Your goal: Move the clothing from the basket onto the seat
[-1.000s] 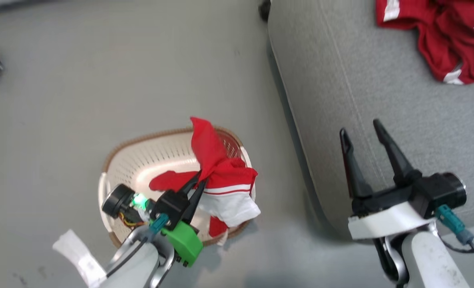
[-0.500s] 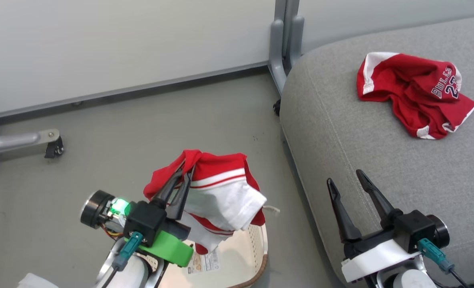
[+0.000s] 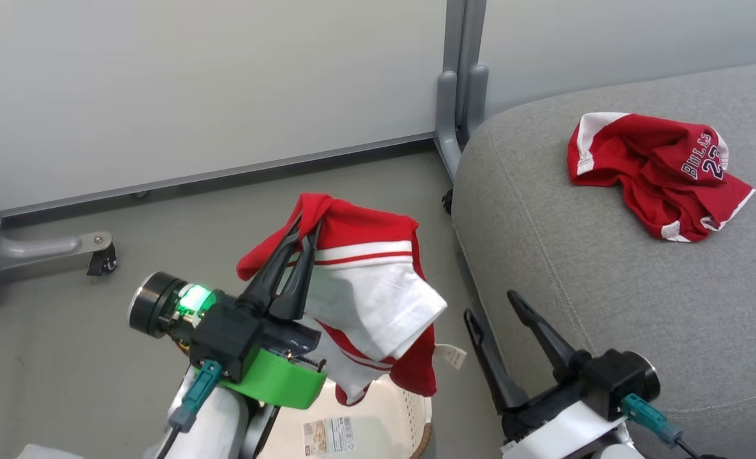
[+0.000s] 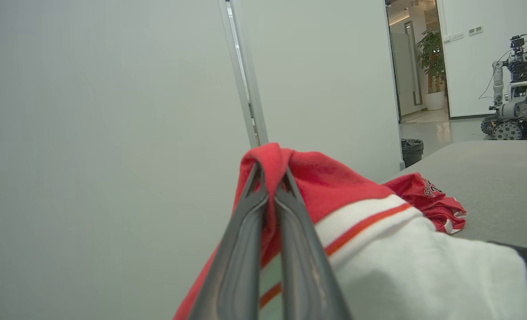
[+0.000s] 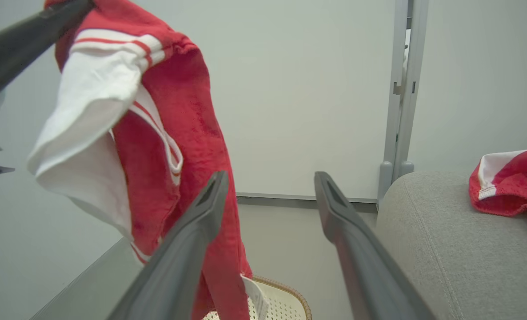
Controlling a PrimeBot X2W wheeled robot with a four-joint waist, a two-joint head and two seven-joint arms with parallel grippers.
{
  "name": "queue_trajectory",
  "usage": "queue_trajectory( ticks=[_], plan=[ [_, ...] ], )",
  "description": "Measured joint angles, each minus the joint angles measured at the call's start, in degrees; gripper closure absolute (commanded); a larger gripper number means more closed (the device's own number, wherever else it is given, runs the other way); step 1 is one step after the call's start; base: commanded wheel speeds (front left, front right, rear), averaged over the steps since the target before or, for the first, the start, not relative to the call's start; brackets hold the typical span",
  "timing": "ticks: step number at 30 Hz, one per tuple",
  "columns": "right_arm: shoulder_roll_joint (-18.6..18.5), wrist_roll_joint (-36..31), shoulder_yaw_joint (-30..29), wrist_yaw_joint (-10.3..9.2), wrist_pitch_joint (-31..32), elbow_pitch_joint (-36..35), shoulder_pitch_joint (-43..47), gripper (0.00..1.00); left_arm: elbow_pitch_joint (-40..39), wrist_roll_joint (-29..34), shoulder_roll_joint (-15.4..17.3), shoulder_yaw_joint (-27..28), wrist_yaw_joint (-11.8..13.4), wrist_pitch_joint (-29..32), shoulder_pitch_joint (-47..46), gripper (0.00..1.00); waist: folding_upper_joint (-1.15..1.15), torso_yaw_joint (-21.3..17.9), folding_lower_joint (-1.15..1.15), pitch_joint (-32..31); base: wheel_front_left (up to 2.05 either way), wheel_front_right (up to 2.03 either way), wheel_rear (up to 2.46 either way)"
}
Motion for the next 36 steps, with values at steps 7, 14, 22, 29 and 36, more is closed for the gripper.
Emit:
queue_trajectory(
  ticks=[7, 14, 22, 29, 36],
  plan=[
    [-1.2, 0.54, 3.28, 0.0, 0.0, 0.69, -1.01, 0.0, 1.2, 0.49, -2.77, -3.21, -2.24, 0.0, -4.41, 1.0, 0.0, 0.25, 0.0, 1.12, 0.0, 0.0, 0.0],
    [-2.19, 0.16, 4.03, 0.0, 0.0, 2.12, -4.07, 0.0, 1.68, 0.98, -3.61, -7.5, -3.24, 0.0, -7.6, 1.0, 0.0, -0.13, 0.0, 2.04, 0.0, 0.0, 0.0],
    [-2.79, 1.07, 4.32, 0.0, 0.0, 3.52, -5.83, 0.0, 1.74, 0.15, -4.2, -11.89, -3.57, 0.0, -9.32, 1.0, 0.0, 0.4, 0.0, 2.54, 0.0, 0.0, 0.0],
    [-2.66, 2.15, 5.56, 0.0, 0.0, 4.56, -5.86, 1.0, 1.92, -1.14, -4.61, -14.77, -3.71, 0.0, -9.57, 1.0, 0.0, 1.15, 0.0, 2.35, 0.0, 0.0, 0.0],
    [-2.65, 2.07, 6.2, 0.0, 0.0, 5.19, -5.83, 1.0, 2.69, -1.97, -4.04, -15.97, -3.72, 0.0, -9.52, 1.0, 0.0, 1.44, 0.0, 1.89, 0.0, 0.0, 0.0]
  ],
)
